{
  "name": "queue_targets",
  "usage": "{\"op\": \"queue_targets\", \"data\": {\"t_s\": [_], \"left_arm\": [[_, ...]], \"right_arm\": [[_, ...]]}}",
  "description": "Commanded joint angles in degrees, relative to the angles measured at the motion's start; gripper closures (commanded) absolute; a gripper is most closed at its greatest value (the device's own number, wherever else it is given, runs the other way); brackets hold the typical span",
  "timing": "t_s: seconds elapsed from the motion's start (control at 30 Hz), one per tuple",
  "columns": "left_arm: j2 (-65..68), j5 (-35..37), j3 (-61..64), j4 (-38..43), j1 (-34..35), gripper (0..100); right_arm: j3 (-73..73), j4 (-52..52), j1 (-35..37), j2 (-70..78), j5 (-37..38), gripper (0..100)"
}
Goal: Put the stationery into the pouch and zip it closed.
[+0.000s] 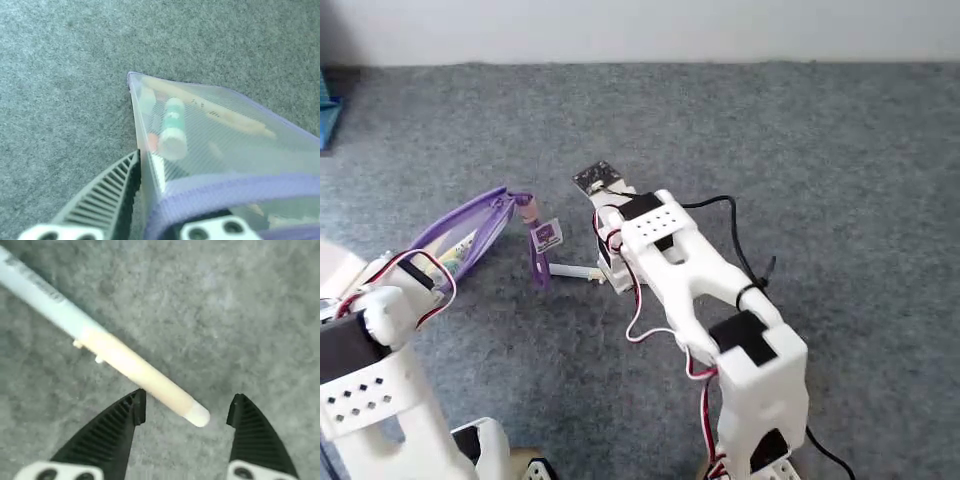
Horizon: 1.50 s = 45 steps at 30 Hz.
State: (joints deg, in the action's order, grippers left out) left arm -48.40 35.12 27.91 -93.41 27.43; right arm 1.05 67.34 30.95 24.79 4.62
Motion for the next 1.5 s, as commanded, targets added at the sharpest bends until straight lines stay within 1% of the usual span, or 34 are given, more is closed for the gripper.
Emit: {"op": "queue_targets", "data": {"t_s": [0.0, 0.07, 0.1, 0.27, 0.3, 0.37, 0.43, 0.77, 0.87, 0.93, 1.1, 1.17, 1.27, 1.47], "left_arm": [[-0.3, 0.6, -0.2, 1.1, 0.1, 99], [-0.3, 0.6, -0.2, 1.1, 0.0, 99], [-0.3, 0.6, -0.2, 1.1, 0.0, 99], [-0.3, 0.6, -0.2, 1.1, 0.0, 99], [-0.3, 0.6, -0.2, 1.1, 0.0, 99], [-0.3, 0.6, -0.2, 1.1, 0.0, 99], [-0.3, 0.6, -0.2, 1.1, 0.0, 99], [-0.3, 0.6, -0.2, 1.1, 0.0, 99], [-0.3, 0.6, -0.2, 1.1, -0.1, 99], [-0.3, 0.6, -0.2, 1.1, -0.1, 99], [-0.3, 0.6, -0.2, 1.2, -0.1, 99], [-0.3, 0.6, -0.2, 1.2, 0.1, 99], [-0.3, 0.6, -0.2, 1.2, 0.1, 99], [-0.3, 0.6, -0.2, 1.2, 0.1, 99]], "right_arm": [[-3.6, 0.4, -0.3, 1.6, 1.9, 73.2], [-3.5, 0.8, -0.3, 2.9, 4.8, 74.9], [-3.5, 1.5, -0.3, 3.1, 6.1, 77.6], [-3.5, 3.6, -0.7, 2.2, 8.2, 98.6], [-3.5, 4.3, -1.2, 1.8, 8.3, 99.3], [-3.5, 7.0, -2.2, 1.1, 8.4, 97.2], [-3.5, 10.1, -2.9, 0.7, 8.4, 99.1], [-3.4, 32.8, -10.8, -1.7, 8.6, 99.0], [-3.4, 35.2, -12.2, -4.0, 10.5, 98.4], [-3.4, 35.4, -12.4, -6.5, 10.8, 95.1], [-3.7, 35.0, -11.7, -12.4, 10.8, 74.9], [-3.8, 33.8, -10.7, -13.7, 10.8, 70.1], [-3.8, 30.8, -9.6, -13.8, 10.6, 69.7], [-3.6, 14.8, -6.7, -13.6, 10.4, 69.7]]}}
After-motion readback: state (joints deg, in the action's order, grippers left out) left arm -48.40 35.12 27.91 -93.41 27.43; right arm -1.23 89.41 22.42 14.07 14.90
